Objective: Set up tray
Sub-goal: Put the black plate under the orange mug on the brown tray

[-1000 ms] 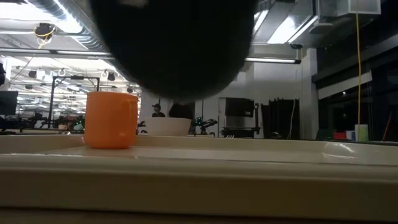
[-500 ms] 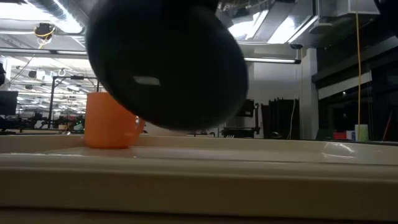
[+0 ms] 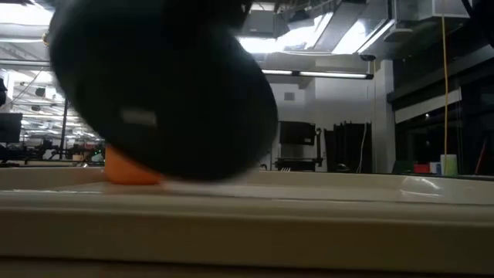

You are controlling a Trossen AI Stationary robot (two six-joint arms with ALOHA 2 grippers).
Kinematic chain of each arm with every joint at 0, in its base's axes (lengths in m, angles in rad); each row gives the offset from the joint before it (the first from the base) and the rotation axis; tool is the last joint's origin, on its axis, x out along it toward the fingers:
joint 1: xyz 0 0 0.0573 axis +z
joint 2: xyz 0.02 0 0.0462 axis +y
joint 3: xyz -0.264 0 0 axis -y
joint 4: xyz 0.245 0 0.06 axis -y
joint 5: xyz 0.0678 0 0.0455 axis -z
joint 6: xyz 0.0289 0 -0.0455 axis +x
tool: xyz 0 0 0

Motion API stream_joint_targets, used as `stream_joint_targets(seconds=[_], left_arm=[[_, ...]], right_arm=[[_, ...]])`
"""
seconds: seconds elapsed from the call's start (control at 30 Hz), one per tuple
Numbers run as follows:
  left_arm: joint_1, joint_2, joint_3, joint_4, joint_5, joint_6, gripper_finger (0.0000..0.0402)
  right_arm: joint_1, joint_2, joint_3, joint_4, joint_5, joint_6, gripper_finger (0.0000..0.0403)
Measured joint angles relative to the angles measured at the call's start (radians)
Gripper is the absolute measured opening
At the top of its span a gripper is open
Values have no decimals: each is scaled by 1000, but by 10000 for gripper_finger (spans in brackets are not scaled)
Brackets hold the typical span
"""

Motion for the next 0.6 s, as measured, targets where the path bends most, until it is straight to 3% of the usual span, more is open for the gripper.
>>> stream_joint_targets(seconds=[0.47, 0.6], left_arm=[[0, 1, 0, 0, 0, -20, 198], [0, 1, 0, 0, 0, -22, 198]], right_arm=[[13, 98, 0, 51, 52, -15, 12], [2, 102, 0, 113, -16, -38, 15]])
